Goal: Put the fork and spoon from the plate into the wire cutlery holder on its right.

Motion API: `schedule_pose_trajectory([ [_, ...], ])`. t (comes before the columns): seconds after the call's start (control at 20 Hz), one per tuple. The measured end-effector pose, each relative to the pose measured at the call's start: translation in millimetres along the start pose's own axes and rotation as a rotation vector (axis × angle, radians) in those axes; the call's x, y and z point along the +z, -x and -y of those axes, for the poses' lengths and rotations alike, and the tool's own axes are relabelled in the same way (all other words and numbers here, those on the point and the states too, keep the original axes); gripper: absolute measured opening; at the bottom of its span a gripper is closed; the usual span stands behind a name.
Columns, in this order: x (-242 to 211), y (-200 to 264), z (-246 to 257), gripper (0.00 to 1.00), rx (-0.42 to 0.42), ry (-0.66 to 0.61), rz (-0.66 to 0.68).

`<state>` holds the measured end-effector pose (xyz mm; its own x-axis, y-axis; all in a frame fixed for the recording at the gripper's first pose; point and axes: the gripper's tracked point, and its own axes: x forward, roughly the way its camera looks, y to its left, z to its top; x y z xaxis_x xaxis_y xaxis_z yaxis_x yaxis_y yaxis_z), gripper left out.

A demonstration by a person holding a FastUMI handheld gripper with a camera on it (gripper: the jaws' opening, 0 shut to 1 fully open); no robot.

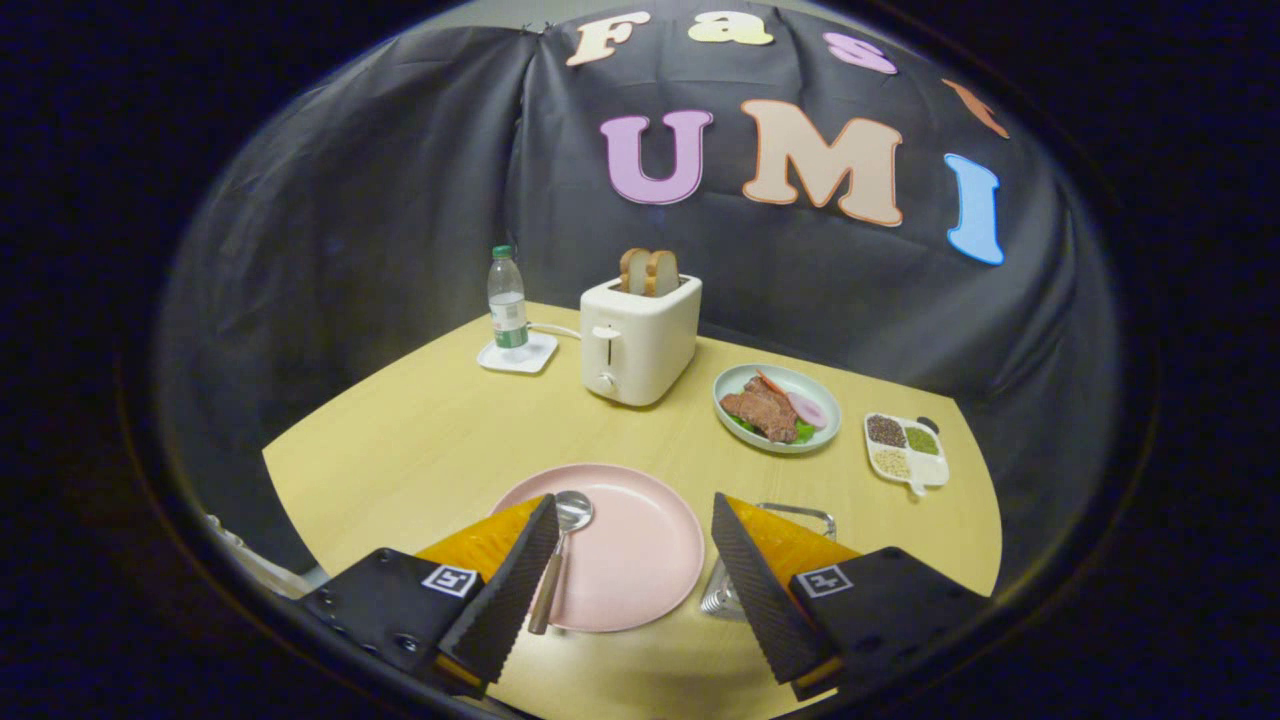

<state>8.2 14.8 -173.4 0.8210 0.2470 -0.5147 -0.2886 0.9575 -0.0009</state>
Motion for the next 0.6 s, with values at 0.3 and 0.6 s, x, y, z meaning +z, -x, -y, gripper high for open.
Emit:
schedule_pose_trajectory([
  [0.3,-25.5,-15.4,-27.0,0.99,-0.02,-0.014,0.026],
  [0.6,-59.0,-32.5,-48.3,0.99,-0.01,0.003,-0.015],
])
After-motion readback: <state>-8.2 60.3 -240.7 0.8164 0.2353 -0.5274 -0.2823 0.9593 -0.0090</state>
